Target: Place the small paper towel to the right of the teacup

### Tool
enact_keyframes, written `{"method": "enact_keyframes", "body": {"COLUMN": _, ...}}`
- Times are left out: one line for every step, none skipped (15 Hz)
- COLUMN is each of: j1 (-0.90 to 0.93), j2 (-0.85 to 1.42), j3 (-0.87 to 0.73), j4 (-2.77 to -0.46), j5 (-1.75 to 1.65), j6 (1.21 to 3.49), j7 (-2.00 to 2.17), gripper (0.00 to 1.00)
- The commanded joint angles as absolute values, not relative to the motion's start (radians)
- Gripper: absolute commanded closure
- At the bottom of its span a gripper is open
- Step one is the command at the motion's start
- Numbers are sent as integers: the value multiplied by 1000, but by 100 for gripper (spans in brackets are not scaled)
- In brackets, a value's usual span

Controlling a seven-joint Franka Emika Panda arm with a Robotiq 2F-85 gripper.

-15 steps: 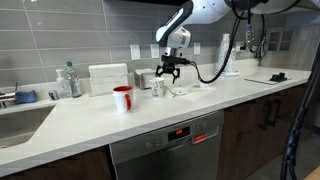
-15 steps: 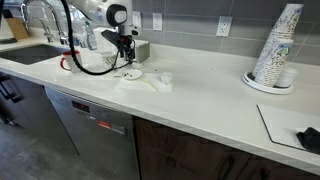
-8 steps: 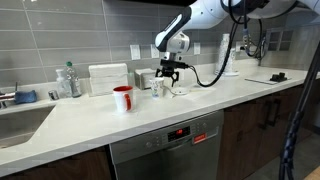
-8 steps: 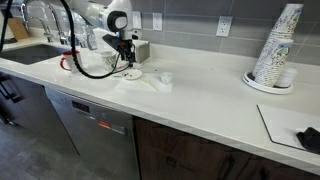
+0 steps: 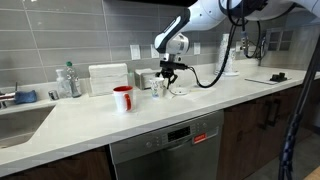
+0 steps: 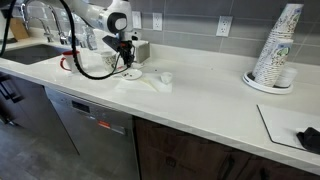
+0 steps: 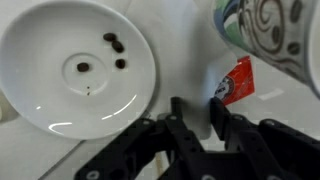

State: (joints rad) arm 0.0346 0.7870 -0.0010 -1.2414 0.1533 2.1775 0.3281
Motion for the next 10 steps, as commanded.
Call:
{"method": "enact_keyframes", "body": {"j1": 48, "j2": 806, "j3": -17, "j4": -1216, "j5": 139, "j6": 2176, "j7": 342, "gripper": 92}}
{"method": "enact_keyframes", "body": {"j1": 47, "j2": 802, "j3": -16, "j4": -1216, "j5": 140, "j6": 2167, "j7": 338, "gripper": 94}}
{"method": "enact_keyframes", "body": {"j1": 46, "j2": 796, "j3": -16, "j4": -1218, "j5": 139, "j6": 2160, "j7": 337, "gripper": 97}}
{"method": "enact_keyframes", "body": {"j1": 45, "j2": 783, "j3": -17, "j4": -1224, "j5": 138, "j6": 2150, "j7": 337, "gripper": 98}}
{"method": "enact_keyframes", "body": {"j1": 43, "j2": 771, "j3": -15, "j4": -1229, "j5": 140, "j6": 2144, "j7": 331, "gripper": 96}}
{"method": "enact_keyframes", "body": {"j1": 41, "j2": 750, "j3": -14, "j4": -1239, "j5": 141, "j6": 2139, "j7": 327, "gripper": 95}}
{"method": "enact_keyframes", "body": {"j1": 36, "j2": 730, "j3": -10, "j4": -1246, "j5": 147, "j6": 2134, "j7": 322, "gripper": 95}}
{"method": "enact_keyframes", "body": {"j1": 32, "j2": 712, "j3": -8, "j4": -1252, "j5": 151, "j6": 2135, "j7": 317, "gripper": 91}}
{"method": "enact_keyframes", "body": {"j1": 24, "j2": 697, "j3": 1, "j4": -1252, "j5": 165, "j6": 2128, "j7": 309, "gripper": 93}}
{"method": "enact_keyframes", "body": {"j1": 19, "j2": 684, "j3": 5, "j4": -1252, "j5": 172, "j6": 2120, "j7": 305, "gripper": 92}}
